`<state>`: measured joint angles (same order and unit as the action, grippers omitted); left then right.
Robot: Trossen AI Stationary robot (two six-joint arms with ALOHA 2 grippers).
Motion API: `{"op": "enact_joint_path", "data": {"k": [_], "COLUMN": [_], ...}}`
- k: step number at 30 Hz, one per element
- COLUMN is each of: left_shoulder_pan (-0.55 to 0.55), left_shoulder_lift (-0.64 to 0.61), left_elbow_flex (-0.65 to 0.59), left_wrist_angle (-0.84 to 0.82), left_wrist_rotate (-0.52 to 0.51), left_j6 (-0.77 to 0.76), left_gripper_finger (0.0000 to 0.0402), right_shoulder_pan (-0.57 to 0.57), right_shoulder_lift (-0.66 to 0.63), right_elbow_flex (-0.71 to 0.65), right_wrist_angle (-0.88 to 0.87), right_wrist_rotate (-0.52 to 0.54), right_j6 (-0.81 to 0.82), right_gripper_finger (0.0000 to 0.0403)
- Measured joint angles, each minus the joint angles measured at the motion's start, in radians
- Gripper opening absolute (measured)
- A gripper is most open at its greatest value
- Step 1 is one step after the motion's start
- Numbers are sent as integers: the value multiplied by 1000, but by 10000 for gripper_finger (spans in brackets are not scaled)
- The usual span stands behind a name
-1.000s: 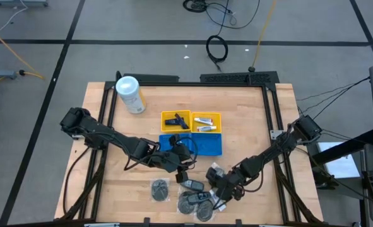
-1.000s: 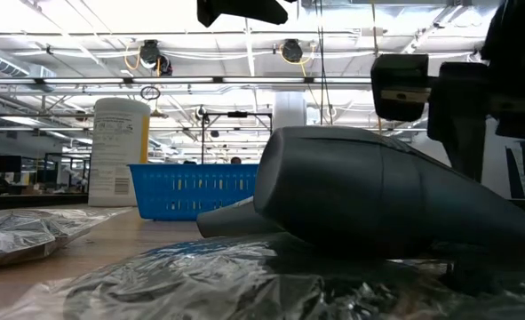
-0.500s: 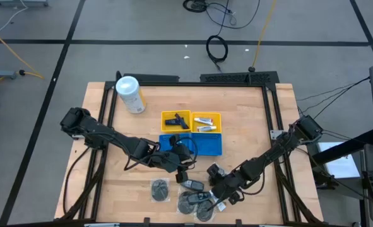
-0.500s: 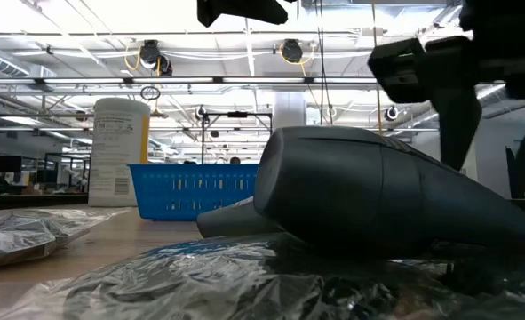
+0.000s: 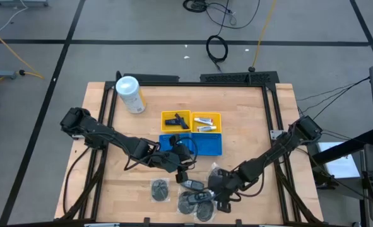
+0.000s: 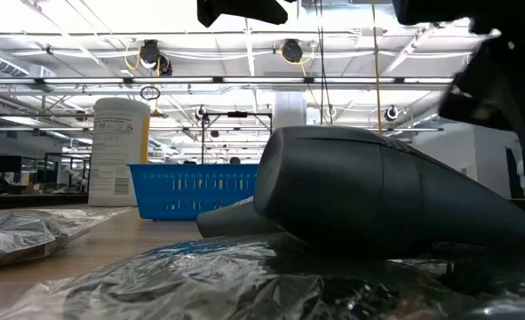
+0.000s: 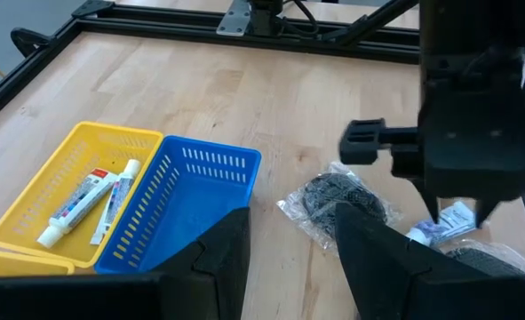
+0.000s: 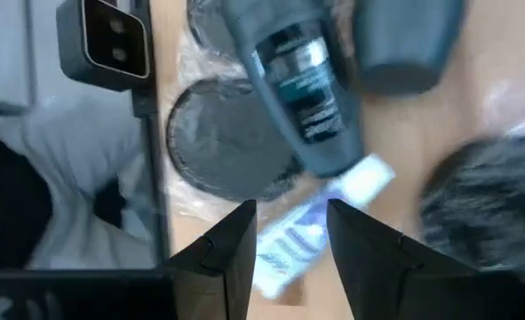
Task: Pick & Place Travel size toiletries
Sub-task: Put the toothpaste into the right yellow bin
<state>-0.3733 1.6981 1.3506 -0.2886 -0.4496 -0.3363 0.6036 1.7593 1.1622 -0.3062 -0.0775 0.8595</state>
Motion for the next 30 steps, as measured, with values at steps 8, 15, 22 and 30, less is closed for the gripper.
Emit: {"op": "enact_joint_path", "data": {"k": [8, 15, 22, 30], "left_shoulder_pan": [-1, -1, -1, 1], "left_shoulder_lift": [0, 0, 0, 0], "left_elbow_flex": [0, 0, 0, 0], "left_wrist_angle": [-13, -25, -38, -65], "left_wrist_rotate": [16, 39, 60, 59], "left_j6": [0, -14, 3, 29], "left_gripper_finger": [161, 161, 161, 161], "right_shoulder_pan": [-22, -62, -54, -37], "right_shoulder_lift": [79, 83, 107, 158], "right_elbow_flex": [-2, -1, 0, 3], "right_wrist_angle": [12, 59, 86, 119], "right_wrist_rotate": [-6, 0, 21, -33], "right_j6": [180, 188, 251, 306], "right_gripper_finger": [134, 134, 134, 134]}}
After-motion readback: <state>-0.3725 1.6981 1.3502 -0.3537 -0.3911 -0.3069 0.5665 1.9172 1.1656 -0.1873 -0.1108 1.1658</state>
